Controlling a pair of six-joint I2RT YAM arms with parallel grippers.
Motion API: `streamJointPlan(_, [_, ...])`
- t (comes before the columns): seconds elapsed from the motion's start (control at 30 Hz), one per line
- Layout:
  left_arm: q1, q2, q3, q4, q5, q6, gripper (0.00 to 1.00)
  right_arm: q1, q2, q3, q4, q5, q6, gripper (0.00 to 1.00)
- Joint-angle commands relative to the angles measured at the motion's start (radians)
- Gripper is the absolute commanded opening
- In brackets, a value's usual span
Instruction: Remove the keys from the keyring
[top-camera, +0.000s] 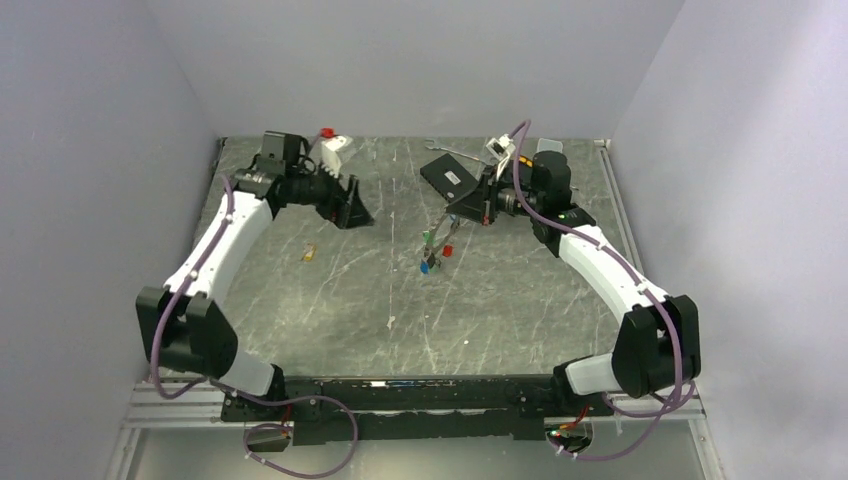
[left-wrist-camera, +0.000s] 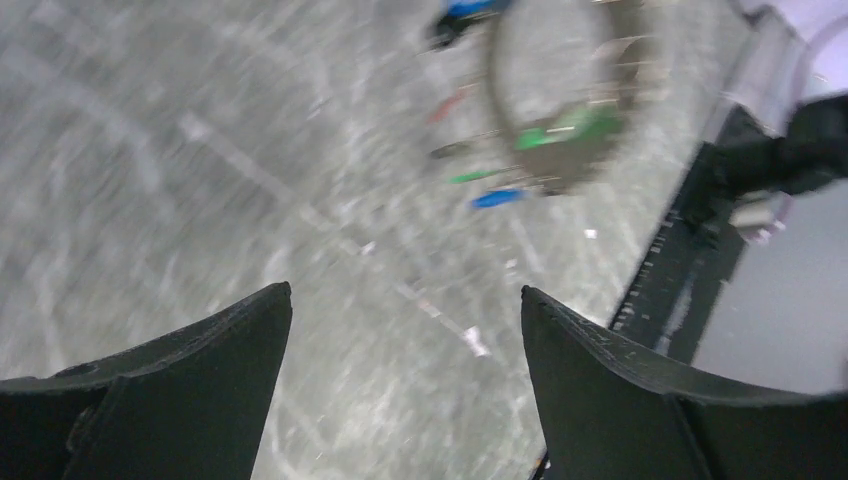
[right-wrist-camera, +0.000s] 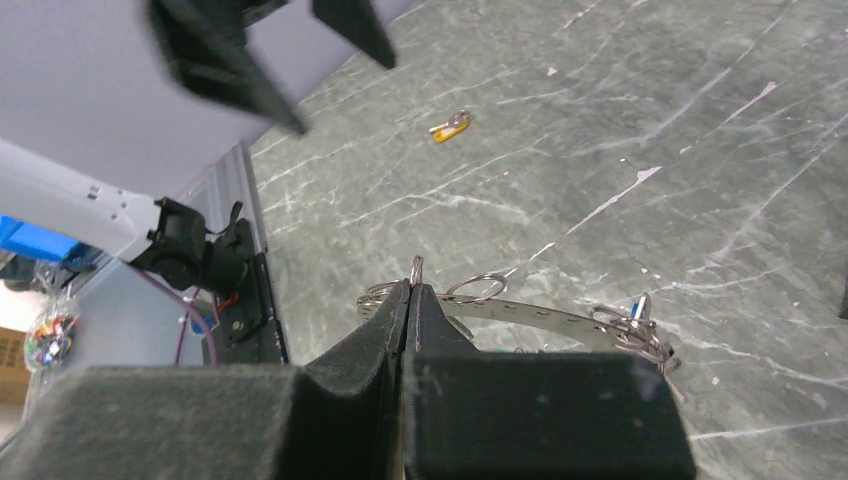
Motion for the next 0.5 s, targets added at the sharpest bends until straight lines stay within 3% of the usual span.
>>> streamJointPlan(0.0, [-0.105,-0.038,0.021,0.083,0.123,-0.065,0.88,0.033,0.01,0.021,0.129,0.099,0.076,0.0])
streamJointPlan(0.27, [-0.324,0.061,0.103,0.094,-0.076,-0.049,0.84,0.1,0.052,0.05,0.133,0.168,0.082,0.0])
streamJointPlan(0.47, [-0.368,0.088,0.101,0.121,-0.169,-0.041,0.63,0.121,0.056,0.053,0.145,0.158,0.095,0.0])
